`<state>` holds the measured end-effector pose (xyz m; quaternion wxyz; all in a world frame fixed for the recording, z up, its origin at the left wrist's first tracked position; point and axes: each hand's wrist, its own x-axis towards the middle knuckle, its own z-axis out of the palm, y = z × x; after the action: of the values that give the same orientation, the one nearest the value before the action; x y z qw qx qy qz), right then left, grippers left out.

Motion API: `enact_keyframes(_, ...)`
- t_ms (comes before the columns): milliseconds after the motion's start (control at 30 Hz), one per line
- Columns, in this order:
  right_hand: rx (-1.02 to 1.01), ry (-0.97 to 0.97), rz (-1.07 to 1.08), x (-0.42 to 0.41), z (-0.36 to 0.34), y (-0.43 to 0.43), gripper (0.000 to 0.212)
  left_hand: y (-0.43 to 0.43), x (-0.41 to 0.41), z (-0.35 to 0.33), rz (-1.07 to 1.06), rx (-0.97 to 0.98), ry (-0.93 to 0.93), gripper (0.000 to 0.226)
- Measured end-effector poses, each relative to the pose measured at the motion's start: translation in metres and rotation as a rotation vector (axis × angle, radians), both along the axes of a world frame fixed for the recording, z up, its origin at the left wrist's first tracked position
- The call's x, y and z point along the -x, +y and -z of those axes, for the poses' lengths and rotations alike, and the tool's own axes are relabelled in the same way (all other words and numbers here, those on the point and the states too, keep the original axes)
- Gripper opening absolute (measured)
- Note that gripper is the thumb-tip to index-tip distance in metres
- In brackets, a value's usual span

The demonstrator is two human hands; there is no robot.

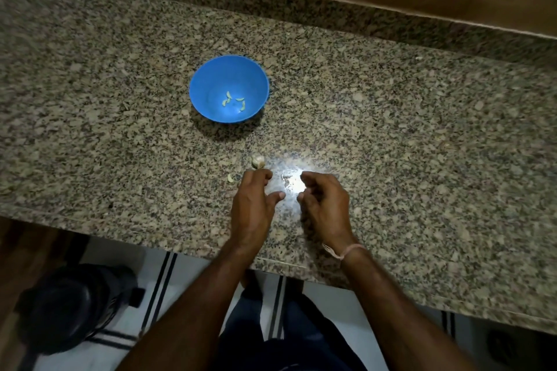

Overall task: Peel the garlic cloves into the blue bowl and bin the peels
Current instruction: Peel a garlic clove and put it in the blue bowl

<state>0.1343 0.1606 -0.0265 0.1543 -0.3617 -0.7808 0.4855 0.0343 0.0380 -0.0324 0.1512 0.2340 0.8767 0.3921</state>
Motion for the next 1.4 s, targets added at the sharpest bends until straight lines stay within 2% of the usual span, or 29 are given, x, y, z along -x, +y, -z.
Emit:
enact_keyframes(100, 0.078, 0.033, 0.01, -0.017, 0.001, 0.008, 0.035, 0.017, -0.002, -0.001, 0.001, -0.007, 0.022, 0.038)
enact_keyframes(233, 0.108, 0.062, -0.024, -0.024, 0.003, 0.018, 0.033, 0.037, -0.006, -0.002, -0.026, 0.036, 0.107, 0.011)
enact_keyframes(367, 0.089, 0.057, -0.072, -0.025, 0.007, 0.026, 0.03, 0.04, -0.007, -0.002, -0.062, 0.069, 0.072, 0.016)
enact_keyframes(433, 0.051, 0.03, -0.103, -0.024, 0.008, 0.029, 0.034, 0.034, -0.01, -0.009, -0.101, -0.007, 0.041, 0.02)
enact_keyframes(533, -0.145, -0.06, -0.204, -0.019, 0.007, 0.031, 0.044, 0.014, -0.015, -0.024, -0.307, -0.162, -0.079, 0.011)
enact_keyframes(633, -0.463, -0.34, -0.362, -0.022, 0.014, 0.025, 0.069, -0.014, -0.019, -0.026, -0.467, -0.227, -0.149, 0.007)
enact_keyframes(767, -0.609, -0.446, -0.525, -0.025, 0.02, 0.001, 0.074, -0.036, -0.017, -0.019, -0.558, -0.239, -0.199, 0.005)
enact_keyframes(900, -0.606, -0.395, -0.669, -0.003, 0.019, -0.019, 0.072, -0.041, -0.016, -0.016, -0.59, -0.263, -0.222, 0.006)
enact_keyframes(1067, -0.376, -0.171, -0.511, 0.01, 0.012, -0.009, 0.074, -0.046, -0.019, -0.015, -0.612, -0.255, -0.246, 0.004)
enact_keyframes(1233, -0.386, -0.101, -0.542, 0.03, 0.009, -0.013, 0.062, -0.049, -0.02, -0.011, -0.611, -0.266, -0.275, 0.002)
enact_keyframes(1400, -0.403, -0.02, -0.505, 0.041, 0.012, -0.026, 0.036, -0.047, -0.017, -0.012, -0.596, -0.258, -0.285, 0.003)
